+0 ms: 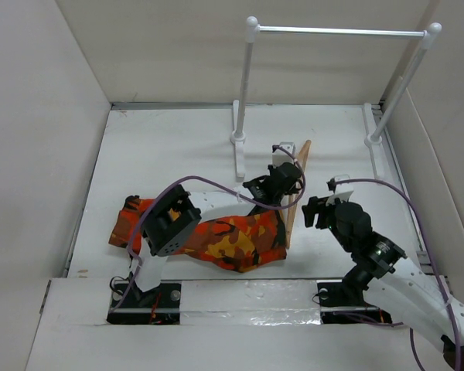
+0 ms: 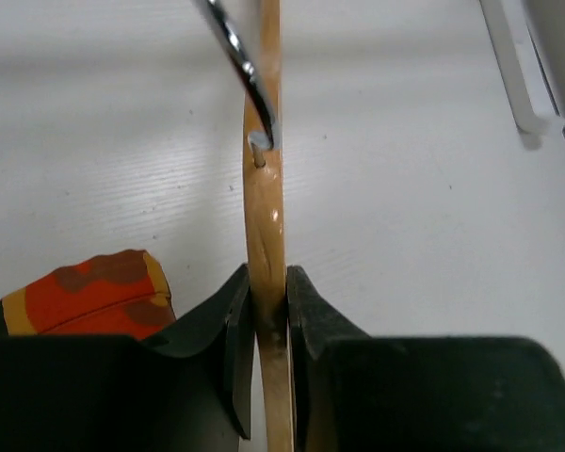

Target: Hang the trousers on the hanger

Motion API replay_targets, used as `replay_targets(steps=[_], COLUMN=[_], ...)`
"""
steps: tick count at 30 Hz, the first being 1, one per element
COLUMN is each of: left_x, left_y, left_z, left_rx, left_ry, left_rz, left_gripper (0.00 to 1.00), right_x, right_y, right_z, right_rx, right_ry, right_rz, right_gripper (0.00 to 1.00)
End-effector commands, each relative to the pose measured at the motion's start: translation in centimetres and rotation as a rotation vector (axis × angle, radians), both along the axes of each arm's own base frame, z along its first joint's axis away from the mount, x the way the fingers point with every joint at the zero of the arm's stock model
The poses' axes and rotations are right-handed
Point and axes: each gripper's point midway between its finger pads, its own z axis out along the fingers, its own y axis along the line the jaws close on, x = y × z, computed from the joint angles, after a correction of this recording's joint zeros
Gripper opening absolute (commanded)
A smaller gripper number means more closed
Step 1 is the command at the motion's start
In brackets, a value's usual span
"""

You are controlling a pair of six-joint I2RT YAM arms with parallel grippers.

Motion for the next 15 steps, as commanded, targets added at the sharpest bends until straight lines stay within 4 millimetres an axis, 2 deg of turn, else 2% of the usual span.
replay_targets(steps=[1, 4, 7, 10, 11, 12, 14, 15], left_x=[0.4, 0.6, 0.5, 0.2, 0.1, -0.2, -1.2, -2.1], left_y=[0.6, 1.2, 1.5, 1.4, 1.5, 1.5, 1.4, 1.1], left_z=[3.8, 3.3, 3.2, 3.6, 3.8, 4.0, 5.0, 5.5], left_rx=[-0.099, -0.109, -0.123, -0.153, -0.172, -0.205, -0.301, -0.345], left_ry=[-0.058, -0.052, -0.050, -0.049, -0.049, -0.037, -0.032, -0.027], left_rz=[0.043, 0.058, 0.063, 0.058, 0.057, 0.059, 0.026, 0.003], left_gripper=[0.00, 0.00, 0.00, 0.00, 0.00, 0.00, 0.00, 0.00], right_x=[-0.3, -0.5, -0.5, -0.5, -0.5, -0.4, -0.4, -0.5], right_y=[0.5, 0.1, 0.2, 0.2, 0.2, 0.2, 0.5, 0.5], right_z=[1.0, 1.3, 1.6, 1.4, 1.3, 1.2, 1.1, 1.2], right_rx=[0.026, 0.030, 0.033, 0.032, 0.030, 0.028, 0.020, 0.017], right_ry=[-0.024, -0.022, -0.023, -0.016, -0.011, -0.006, 0.003, 0.006], right_rz=[0.030, 0.014, 0.021, 0.018, 0.016, 0.015, 0.027, 0.030], right_gripper=[0.72, 0.70, 0.59, 0.37, 0.17, 0.09, 0.00, 0.00])
